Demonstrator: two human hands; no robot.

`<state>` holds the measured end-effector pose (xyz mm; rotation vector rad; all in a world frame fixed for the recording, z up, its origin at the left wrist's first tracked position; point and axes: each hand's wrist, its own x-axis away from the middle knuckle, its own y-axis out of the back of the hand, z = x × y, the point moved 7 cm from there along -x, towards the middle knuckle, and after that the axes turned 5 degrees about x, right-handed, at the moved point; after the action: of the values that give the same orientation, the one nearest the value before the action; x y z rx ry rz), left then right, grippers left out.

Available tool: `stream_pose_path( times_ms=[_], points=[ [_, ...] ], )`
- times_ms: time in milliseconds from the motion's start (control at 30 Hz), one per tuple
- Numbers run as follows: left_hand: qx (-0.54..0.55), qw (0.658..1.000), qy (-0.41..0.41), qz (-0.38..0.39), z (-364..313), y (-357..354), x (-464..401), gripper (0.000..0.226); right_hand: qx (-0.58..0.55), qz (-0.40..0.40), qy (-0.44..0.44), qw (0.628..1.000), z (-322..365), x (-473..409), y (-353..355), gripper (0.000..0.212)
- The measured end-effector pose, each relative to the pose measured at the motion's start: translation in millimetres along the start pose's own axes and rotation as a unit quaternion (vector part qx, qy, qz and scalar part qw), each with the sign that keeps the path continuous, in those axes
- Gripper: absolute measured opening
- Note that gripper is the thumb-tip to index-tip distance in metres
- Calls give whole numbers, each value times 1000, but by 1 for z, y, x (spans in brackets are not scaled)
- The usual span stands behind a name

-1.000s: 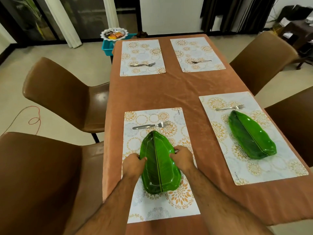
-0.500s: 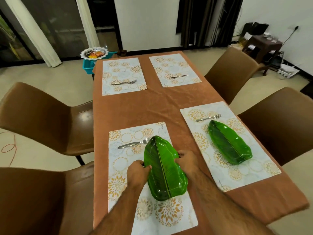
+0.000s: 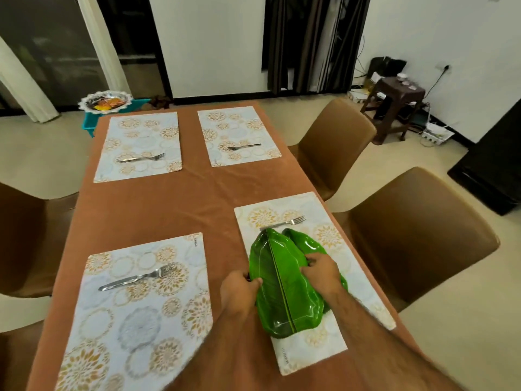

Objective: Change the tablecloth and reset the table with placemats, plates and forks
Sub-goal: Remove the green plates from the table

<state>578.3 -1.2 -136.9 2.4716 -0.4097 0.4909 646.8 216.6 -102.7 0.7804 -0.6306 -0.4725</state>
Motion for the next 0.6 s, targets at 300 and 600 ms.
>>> stream_pose_path(
  times_ms=[300,600],
  points=[
    [-54,998,21,-18,-36,-74,-33,21,28,15,15,999,-39,-79,23,21],
    [-128,990,45,-46,-41,-91,-32,26,63,10,16,998,-49,-97,23,23]
  ],
)
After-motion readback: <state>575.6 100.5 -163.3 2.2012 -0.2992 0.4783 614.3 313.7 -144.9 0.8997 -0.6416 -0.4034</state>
